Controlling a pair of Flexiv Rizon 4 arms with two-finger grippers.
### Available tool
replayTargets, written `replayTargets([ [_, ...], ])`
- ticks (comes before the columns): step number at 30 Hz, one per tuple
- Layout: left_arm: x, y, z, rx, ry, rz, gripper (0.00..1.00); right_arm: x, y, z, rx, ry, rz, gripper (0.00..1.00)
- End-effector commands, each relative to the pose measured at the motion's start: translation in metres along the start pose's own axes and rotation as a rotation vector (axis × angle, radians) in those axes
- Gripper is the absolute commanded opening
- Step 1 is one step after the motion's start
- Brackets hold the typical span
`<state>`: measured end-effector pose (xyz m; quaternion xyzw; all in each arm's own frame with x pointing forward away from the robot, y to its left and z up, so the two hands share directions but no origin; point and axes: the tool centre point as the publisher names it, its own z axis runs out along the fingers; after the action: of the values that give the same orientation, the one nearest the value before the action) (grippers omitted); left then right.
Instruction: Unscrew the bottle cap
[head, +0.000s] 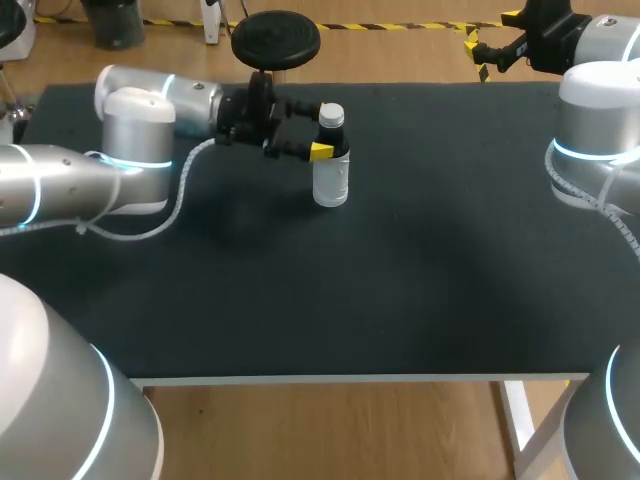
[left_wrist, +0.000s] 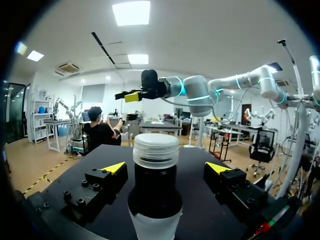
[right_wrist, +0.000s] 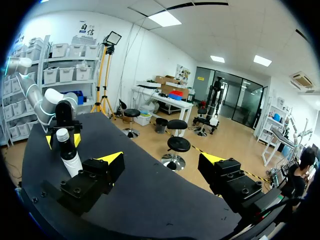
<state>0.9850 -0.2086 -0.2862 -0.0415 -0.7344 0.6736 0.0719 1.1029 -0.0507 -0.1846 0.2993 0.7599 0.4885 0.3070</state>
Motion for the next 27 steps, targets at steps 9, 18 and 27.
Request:
replayTargets([
  [9, -0.0041, 0.0034, -0.0016, 0.002, 0.019, 0.004, 1.00, -0.0002, 0.0001, 0.0003, 0.001, 0.000, 0.000, 1.00],
  [18, -0.0065, 0.0035, 0.0015, 0.002, 0.021, -0.002, 1.00, -0.0002, 0.0001, 0.0003, 0.001, 0.000, 0.000, 1.00],
  [27, -0.0046, 0.0024, 0.0024, 0.004, 0.023, 0.005, 0.67, -0.0002, 0.0001, 0.0003, 0.001, 0.000, 0.000, 1.00],
])
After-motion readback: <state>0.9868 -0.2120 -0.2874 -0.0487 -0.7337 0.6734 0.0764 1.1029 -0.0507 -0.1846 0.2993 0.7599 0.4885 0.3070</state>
